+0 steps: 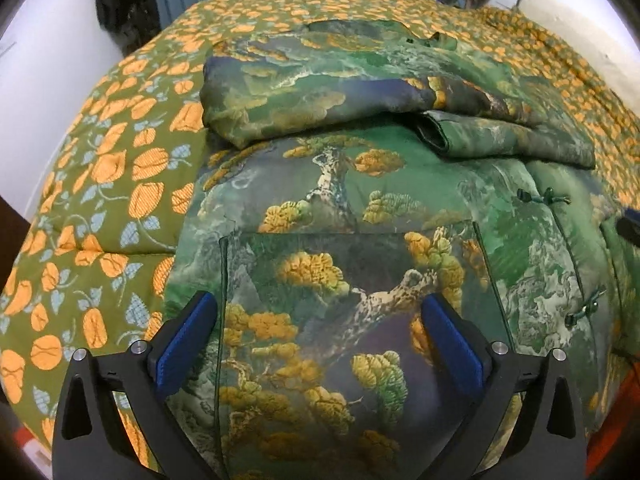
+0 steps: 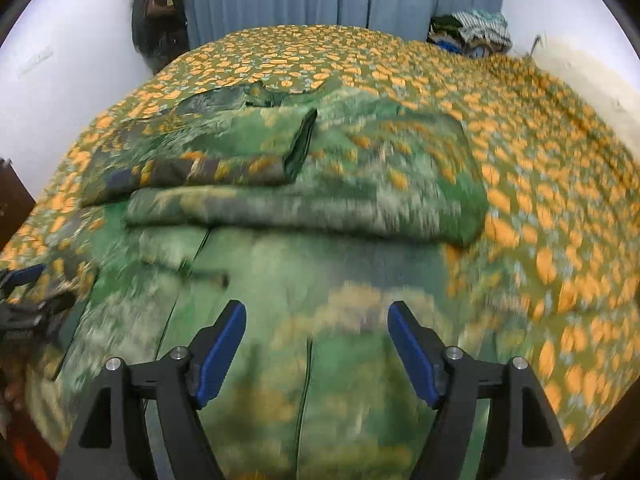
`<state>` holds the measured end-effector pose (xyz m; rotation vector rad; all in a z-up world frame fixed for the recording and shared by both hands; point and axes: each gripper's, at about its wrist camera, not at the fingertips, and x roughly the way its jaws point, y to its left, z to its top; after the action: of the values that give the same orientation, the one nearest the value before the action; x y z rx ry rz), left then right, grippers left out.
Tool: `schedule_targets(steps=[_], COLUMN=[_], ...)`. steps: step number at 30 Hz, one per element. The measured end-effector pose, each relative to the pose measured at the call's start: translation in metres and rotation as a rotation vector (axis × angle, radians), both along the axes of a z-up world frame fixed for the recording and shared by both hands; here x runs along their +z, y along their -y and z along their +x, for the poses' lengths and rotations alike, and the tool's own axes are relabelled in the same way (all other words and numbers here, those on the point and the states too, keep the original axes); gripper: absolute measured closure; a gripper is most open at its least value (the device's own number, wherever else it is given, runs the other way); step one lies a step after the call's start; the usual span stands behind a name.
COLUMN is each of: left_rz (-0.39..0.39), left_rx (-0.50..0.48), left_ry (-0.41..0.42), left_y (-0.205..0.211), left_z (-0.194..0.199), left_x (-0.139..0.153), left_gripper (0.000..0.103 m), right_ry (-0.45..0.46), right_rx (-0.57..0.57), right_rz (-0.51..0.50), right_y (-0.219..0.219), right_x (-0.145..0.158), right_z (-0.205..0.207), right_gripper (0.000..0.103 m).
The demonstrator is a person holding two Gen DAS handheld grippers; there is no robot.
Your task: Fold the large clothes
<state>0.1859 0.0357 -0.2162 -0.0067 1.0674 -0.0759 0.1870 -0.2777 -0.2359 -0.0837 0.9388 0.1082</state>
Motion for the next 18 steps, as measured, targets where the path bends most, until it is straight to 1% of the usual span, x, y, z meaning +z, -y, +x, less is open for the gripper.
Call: schedule_targets(steps=[3,5,7,11,14,18], left_rz=[0.011,0.023,0.038,0.011,0.009,0.016], left_rx=[0.003,0.003,-0.018,-0.013,-0.014,-0.019], left_ry=[0.021,0.03,0.039,0.043,0.044,0.051], left_y=[0.002,0.004,0.006,0.003,0.003,0.003], left_z=[-0.003,-0.004,-0.008,-0.01,-0.011,-0.013], left_x=[-0.001,-0.002,-0.003,-0.005,-0.006,-0.006], left_gripper=[0.0,0.0,0.0,0.0,0.0,0.0], right_ry=[0.023,0.048,0.054,0.069,0.085,0.092], right_rx=[0.001,-0.022,-0.026,0.006,0.046,0.059], right_rz=[0.069,0.087,0.103,0.135,0.119,0.086], right_y=[0.008,0.01,0.009,0.002,-0.008,-0.014], right_x=[0.001,0.001,0.001,-0.001,-0.003,-0.006], right_z=[-0.016,-0.022,-0.022,-0.023,-0.025,-0.028], right_gripper=[0.024,0.024,0.024,0.024,0.024,0.024])
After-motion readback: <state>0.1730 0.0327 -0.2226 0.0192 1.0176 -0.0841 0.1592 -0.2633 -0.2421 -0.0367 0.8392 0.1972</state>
